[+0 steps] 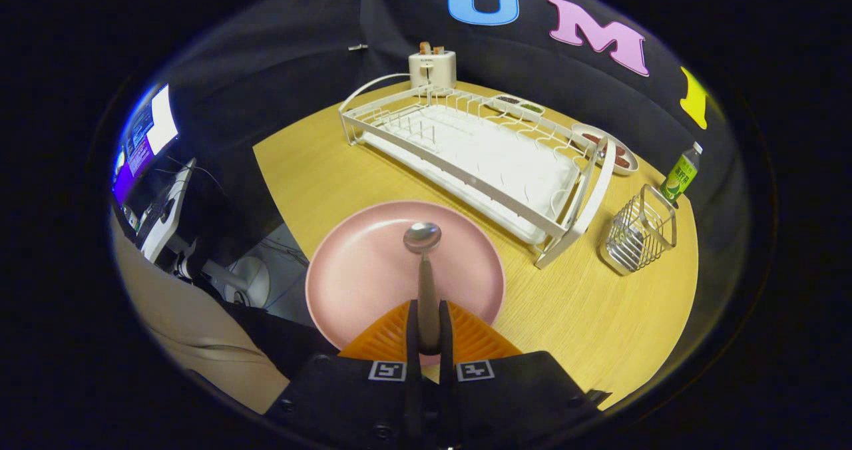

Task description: Take the plate from the dish rack, then take the spoon from the basket and place it into the plate.

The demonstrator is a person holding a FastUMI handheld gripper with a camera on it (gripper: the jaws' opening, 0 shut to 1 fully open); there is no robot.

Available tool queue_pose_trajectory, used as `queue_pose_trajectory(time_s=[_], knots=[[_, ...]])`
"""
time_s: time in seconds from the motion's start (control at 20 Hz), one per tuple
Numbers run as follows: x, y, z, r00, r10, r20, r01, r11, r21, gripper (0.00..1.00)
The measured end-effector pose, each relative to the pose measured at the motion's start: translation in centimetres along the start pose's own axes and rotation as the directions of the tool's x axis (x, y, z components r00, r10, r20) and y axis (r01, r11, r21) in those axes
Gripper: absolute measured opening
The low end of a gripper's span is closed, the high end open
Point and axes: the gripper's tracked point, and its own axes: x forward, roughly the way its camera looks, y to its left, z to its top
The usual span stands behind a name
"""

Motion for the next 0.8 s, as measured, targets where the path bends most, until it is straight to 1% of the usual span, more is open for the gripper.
queue_pose_trajectory(time_s=[0.2,0.4,0.45,0.5,0.55,0.6,0.65,0.7,0.8], knots=[[1.5,-1.0,0.3,1.0,-0.029,-0.007,0.029,1.0,0.006,0.14],[2.3,-1.6,1.0,0.999,-0.051,-0.01,0.051,0.999,0.018,0.19],[2.5,-1.7,1.1,0.999,-0.053,-0.01,0.054,0.998,0.023,0.26],[2.4,-1.7,1.0,0.998,-0.054,-0.011,0.055,0.998,0.029,0.44],[2.3,-1.6,1.1,0.999,-0.05,-0.011,0.05,0.998,0.034,0.5],[2.1,-1.4,1.2,0.999,-0.048,-0.008,0.048,0.998,0.036,0.59],[1.6,-1.4,1.6,0.999,-0.051,-0.001,0.051,0.998,0.032,0.62],[1.1,-1.5,2.2,0.998,-0.056,0.012,0.056,0.998,0.026,0.73],[-0.3,-1.4,4.2,0.996,-0.059,0.059,0.058,0.998,0.023,0.9]])
